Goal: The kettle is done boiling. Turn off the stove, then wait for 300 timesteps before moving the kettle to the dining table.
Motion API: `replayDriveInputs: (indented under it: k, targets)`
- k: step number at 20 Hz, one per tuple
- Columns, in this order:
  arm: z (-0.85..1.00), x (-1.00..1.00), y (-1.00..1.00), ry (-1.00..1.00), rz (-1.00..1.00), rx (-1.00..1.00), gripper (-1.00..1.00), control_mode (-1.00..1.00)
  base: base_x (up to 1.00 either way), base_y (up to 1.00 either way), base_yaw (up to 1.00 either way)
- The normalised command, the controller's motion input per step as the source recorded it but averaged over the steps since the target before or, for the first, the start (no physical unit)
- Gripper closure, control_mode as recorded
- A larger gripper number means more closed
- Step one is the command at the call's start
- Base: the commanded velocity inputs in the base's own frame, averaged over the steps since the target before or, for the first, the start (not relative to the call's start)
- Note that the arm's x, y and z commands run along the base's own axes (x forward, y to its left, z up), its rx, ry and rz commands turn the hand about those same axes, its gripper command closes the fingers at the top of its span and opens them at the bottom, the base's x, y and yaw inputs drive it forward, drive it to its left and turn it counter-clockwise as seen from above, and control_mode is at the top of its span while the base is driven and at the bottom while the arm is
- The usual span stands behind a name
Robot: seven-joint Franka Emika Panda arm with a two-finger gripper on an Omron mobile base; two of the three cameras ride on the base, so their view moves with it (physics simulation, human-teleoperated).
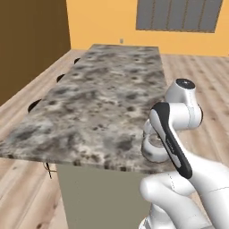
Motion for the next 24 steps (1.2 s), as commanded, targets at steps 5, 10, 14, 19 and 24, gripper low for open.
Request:
replayDriveInputs:
  k: [5, 10, 14, 19, 24]
  targets:
    - [0.0, 0.0, 0.0, 0.0, 0.0, 0.0, 1.0, 1.0, 0.04, 0.81, -0.16]
    - [0.0, 0.0, 0.0, 0.0, 0.0, 0.0, 1.0, 1.0, 0.01, 0.82, -0.16]
    - [0.0, 0.0, 0.0, 0.0, 0.0, 0.0, 1.0, 1.0, 0.02, 0.8, -0.16]
    - [0.0, 0.0, 0.0, 0.0, 0.0, 0.0, 1.0, 1.0, 0.06, 0.78, -0.16]
    - [0.0, 0.0, 0.0, 0.0, 0.0, 0.0, 1.0, 1.0, 0.17, 0.72, -0.2]
